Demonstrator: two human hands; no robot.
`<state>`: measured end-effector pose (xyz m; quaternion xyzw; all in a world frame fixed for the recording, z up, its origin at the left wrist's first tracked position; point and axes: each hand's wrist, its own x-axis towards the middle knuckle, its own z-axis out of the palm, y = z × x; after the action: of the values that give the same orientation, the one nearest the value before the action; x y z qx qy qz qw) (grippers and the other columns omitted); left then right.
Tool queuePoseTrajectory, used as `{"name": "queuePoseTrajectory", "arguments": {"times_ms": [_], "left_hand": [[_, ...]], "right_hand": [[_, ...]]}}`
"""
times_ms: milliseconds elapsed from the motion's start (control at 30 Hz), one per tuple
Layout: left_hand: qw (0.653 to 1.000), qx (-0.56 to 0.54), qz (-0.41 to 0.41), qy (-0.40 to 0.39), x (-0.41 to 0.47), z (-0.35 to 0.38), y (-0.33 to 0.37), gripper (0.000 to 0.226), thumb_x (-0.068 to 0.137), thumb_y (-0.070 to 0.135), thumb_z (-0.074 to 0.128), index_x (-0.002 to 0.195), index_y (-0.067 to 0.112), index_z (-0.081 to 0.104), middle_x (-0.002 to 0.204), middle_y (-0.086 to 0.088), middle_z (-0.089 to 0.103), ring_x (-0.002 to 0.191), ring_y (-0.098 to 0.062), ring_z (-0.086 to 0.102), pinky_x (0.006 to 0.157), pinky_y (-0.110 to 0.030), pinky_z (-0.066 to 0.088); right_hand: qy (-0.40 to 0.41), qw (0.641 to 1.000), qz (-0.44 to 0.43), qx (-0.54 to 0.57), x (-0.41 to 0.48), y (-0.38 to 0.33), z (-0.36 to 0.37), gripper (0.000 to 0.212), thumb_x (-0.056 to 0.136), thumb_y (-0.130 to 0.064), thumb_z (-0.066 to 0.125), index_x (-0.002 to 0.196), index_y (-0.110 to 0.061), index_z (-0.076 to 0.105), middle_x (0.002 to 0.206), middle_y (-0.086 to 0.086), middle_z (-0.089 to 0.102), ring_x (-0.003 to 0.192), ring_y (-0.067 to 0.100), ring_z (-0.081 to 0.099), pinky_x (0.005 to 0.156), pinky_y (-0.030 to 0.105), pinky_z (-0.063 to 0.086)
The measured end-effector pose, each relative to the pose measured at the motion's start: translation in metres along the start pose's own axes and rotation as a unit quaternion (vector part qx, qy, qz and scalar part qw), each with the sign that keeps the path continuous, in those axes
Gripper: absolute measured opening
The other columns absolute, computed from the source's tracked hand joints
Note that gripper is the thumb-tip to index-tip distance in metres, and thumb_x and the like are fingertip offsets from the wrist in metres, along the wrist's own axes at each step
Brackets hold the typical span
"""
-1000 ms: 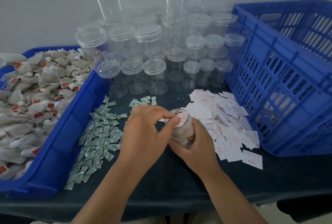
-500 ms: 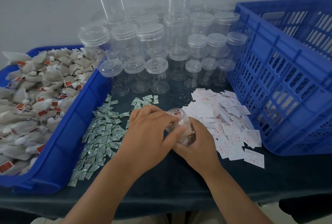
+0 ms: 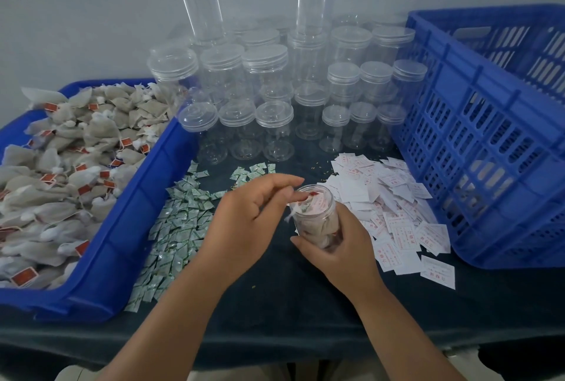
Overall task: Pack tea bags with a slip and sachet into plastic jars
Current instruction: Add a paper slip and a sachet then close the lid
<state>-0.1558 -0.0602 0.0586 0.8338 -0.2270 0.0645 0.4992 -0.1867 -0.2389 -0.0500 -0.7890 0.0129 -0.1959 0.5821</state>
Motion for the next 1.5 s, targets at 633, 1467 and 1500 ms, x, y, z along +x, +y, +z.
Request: {"name": "queuePoseTrajectory", "arguments": {"times_ms": [633, 1467, 1500], "left_hand": [[0.892, 0.371, -0.215, -0.141, -0.036, -0.034, -0.068, 0.066, 0.089, 0.068, 0.064, 0.144, 0.033, 0.056, 0.138, 0.012, 0.055, 0.127, -0.015, 0.052, 0.103, -0.036, 0.047], [0.982, 0.177, 0.002, -0.067, -0.013, 0.009, -0.015, 0.078, 0.093, 0.071, 0.049, 0.161, 0.050, 0.017, 0.149, 0.037, 0.036, 0.138, 0.013, 0.033, 0.110, -0.019, 0.036], [0.977, 0.196, 0.011, -0.076, -0.012, 0.008, -0.014, 0.072, 0.095, 0.070, 0.044, 0.160, 0.047, 0.024, 0.149, 0.037, 0.034, 0.138, 0.012, 0.033, 0.111, -0.022, 0.038]], "right_hand": [[-0.020, 0.997, 0.043, 0.055, 0.002, -0.005, -0.005, 0.048, 0.072, -0.055, 0.089, 0.114, -0.049, 0.067, 0.112, -0.020, 0.077, 0.106, 0.004, 0.073, 0.081, 0.012, 0.055], [-0.080, 0.997, -0.008, 0.008, 0.001, -0.007, 0.000, 0.031, 0.078, -0.050, 0.084, 0.102, -0.046, 0.065, 0.095, -0.015, 0.074, 0.083, 0.009, 0.071, 0.066, 0.014, 0.051], [-0.083, 0.996, -0.019, -0.006, 0.001, -0.008, 0.000, 0.031, 0.077, -0.050, 0.084, 0.098, -0.048, 0.062, 0.092, -0.018, 0.071, 0.079, 0.006, 0.068, 0.064, 0.011, 0.047]]}}
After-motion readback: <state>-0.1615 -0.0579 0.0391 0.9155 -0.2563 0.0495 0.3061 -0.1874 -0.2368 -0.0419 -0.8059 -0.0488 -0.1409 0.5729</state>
